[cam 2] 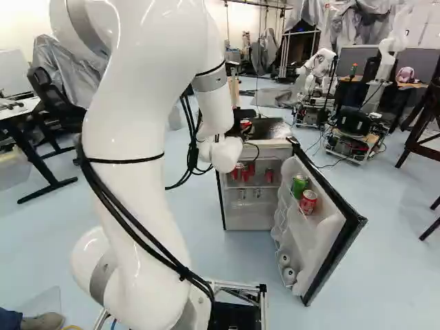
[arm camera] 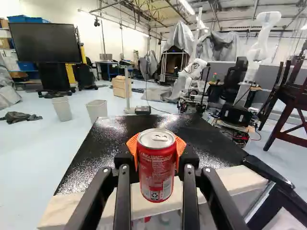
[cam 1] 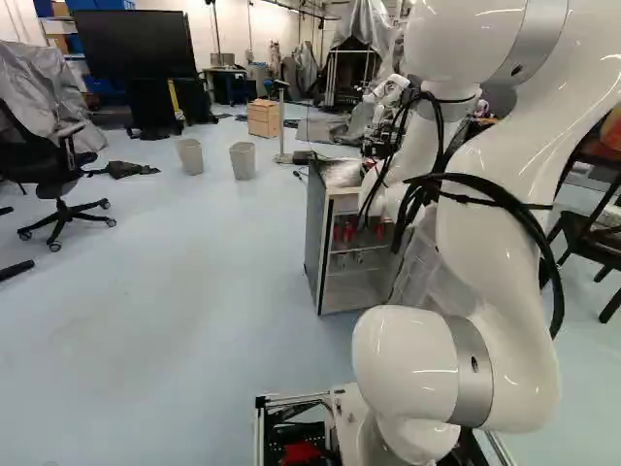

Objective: Grab a drink from the fridge

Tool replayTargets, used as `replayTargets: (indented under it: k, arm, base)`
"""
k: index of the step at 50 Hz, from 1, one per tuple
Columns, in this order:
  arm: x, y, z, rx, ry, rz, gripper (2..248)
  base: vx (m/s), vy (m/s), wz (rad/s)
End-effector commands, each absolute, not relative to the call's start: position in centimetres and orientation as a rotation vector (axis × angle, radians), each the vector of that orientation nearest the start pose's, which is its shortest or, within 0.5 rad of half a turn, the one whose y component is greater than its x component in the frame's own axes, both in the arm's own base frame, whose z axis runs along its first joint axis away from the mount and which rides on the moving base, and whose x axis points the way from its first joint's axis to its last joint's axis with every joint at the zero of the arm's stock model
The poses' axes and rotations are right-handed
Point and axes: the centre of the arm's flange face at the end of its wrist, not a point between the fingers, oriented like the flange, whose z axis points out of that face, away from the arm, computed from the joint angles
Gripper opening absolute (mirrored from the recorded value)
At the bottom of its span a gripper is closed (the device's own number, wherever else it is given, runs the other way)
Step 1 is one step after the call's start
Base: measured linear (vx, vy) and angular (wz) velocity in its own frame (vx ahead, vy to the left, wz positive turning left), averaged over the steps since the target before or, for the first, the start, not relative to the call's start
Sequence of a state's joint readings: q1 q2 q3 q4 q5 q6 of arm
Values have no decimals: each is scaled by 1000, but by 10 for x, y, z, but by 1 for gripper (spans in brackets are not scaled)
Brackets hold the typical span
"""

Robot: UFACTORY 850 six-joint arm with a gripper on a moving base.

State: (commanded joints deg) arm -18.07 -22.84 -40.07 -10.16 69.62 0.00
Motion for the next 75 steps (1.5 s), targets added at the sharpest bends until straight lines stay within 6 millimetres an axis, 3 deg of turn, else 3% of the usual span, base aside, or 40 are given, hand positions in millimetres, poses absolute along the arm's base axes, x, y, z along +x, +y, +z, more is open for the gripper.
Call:
replayTargets:
  k: [13, 40, 75]
  arm:
    - [506, -145, 343, -2395, 109, -2228, 97]
    - [527, -147, 340, -2366, 94, -2255, 97]
    - [530, -147, 340, -2360, 92, -2260, 97]
  base:
    - [0, 0, 0]
    - [0, 0, 0]
    - [0, 0, 0]
